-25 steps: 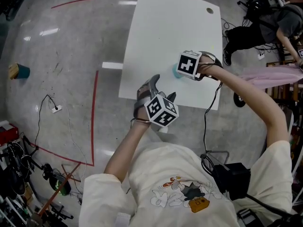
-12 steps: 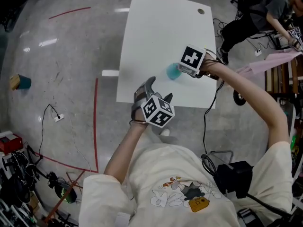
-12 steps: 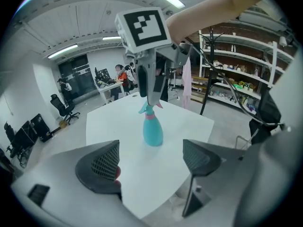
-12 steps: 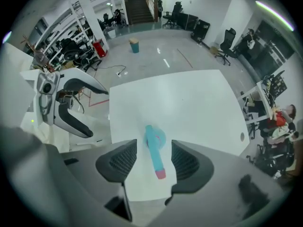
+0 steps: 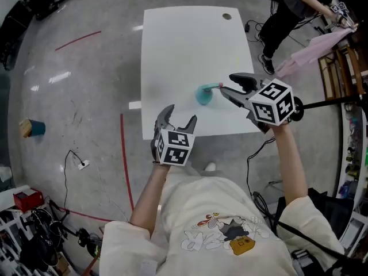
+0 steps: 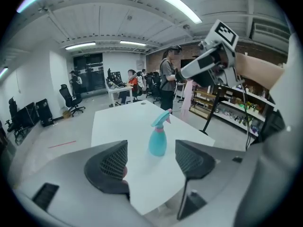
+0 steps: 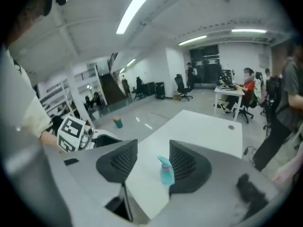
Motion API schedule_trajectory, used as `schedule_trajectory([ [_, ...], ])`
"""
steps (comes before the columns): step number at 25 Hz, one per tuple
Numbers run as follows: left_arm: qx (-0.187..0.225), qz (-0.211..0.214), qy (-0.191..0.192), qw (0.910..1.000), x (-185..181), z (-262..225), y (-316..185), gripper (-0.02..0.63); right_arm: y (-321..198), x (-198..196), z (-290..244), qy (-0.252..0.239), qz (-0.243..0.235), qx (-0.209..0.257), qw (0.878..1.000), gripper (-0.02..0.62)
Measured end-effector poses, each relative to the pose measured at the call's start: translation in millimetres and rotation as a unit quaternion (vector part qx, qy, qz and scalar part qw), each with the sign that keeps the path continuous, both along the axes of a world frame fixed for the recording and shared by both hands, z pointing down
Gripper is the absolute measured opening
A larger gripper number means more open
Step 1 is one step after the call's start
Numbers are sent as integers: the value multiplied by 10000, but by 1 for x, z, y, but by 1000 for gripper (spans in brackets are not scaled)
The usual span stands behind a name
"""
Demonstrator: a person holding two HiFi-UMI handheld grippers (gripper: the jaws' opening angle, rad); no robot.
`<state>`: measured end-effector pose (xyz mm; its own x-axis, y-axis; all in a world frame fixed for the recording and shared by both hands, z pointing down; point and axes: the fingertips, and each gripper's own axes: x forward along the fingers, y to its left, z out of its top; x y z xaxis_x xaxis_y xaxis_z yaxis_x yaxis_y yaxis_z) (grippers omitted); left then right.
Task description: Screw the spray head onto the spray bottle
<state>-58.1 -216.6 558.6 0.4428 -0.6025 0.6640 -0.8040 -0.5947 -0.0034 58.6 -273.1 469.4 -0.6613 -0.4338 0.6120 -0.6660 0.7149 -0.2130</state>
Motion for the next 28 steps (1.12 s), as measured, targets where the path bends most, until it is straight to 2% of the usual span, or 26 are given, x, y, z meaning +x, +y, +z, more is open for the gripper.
schedule_trajectory([
  [2, 0, 12, 29, 10000, 8, -6, 2, 289, 14, 14, 4, -665, 574, 15, 9961, 209],
  [4, -45, -18, 48, 10000, 15, -11, 8, 248, 28, 24, 15, -942, 1114, 65, 9893, 182],
  [8, -40, -286, -32, 9996, 26, -13, 15, 134, 48, 39, 37, -828, 1709, 482, 9806, 165],
  [11, -13, -451, -50, 9990, 35, -15, 22, 44, 60, 57, 41, -847, 2245, 764, 9678, 32],
  [14, -83, -739, 35, 9972, 44, -13, 34, 6, 75, 75, 55, -825, 2644, 772, 9578, 6],
  [18, -130, -1055, 299, 9939, 68, -5, 54, 6, 97, 87, 81, -793, 2602, 596, 9605, 5],
  [23, -228, -1072, 282, 9936, 91, -2, 85, 6, 119, 95, 78, -644, 2417, 643, 9661, 5],
  [28, -115, -1123, 307, 9931, 106, -22, 93, 5, 133, 108, 67, -686, 2352, 562, 9679, 5],
])
